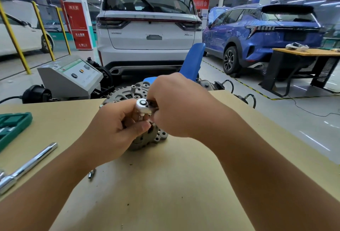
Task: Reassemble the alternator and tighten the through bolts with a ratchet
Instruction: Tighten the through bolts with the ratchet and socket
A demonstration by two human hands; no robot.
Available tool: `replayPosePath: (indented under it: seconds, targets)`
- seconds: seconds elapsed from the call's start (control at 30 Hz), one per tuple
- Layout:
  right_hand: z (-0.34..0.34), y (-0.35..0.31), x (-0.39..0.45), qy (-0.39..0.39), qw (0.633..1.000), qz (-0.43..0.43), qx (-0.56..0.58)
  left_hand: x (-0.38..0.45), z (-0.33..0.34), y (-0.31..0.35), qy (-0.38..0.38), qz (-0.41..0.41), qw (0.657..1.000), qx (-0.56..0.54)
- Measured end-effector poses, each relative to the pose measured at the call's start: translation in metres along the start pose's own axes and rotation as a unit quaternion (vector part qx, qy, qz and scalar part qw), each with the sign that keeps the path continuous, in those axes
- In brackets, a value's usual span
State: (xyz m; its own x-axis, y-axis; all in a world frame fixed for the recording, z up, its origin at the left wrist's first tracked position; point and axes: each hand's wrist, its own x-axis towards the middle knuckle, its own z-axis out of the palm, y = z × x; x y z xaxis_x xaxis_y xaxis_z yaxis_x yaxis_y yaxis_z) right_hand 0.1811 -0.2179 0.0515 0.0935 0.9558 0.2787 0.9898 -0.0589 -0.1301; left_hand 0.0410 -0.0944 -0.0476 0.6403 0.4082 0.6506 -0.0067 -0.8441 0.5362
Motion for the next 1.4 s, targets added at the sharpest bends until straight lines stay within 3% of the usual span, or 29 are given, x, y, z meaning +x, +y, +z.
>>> replayPosePath:
  seconds: [0.13, 0.3, 0.53, 0.77, 0.97, 1.13, 1.27, 1.4]
  targets:
    - [-0.002, -0.004, -0.001, -0.046, 0.997, -0.024, 0.062, 0.004, 0.003, 0.004, 0.034, 0.018, 0.999, 0.031]
    - [-0.002, -0.004, -0.001, -0.031, 0.999, -0.022, 0.014, 0.004, -0.004, 0.001, -0.057, 0.033, 0.998, 0.013]
    - [0.0, -0.005, -0.004, -0.043, 0.999, -0.004, 0.008, 0.001, 0.005, 0.008, 0.043, 0.02, 0.998, 0.041]
    - [0.001, 0.002, -0.001, -0.001, 0.999, 0.014, -0.029, 0.001, -0.003, 0.001, -0.009, 0.016, 1.0, 0.025]
    - [-0.009, 0.001, -0.005, -0.07, 0.997, -0.004, 0.021, 0.0, 0.002, 0.005, 0.017, -0.012, 0.999, -0.043]
    - [-0.004, 0.003, -0.003, -0.024, 0.999, 0.007, -0.027, -0.001, -0.002, 0.004, -0.023, 0.001, 1.0, -0.02]
    - [-0.005, -0.001, -0.003, -0.041, 0.999, -0.004, -0.017, -0.002, 0.0, 0.005, 0.007, -0.018, 1.0, -0.01]
    - [-0.003, 0.004, -0.001, 0.008, 0.999, 0.014, -0.028, -0.001, -0.001, 0.007, 0.002, -0.026, 1.0, -0.013]
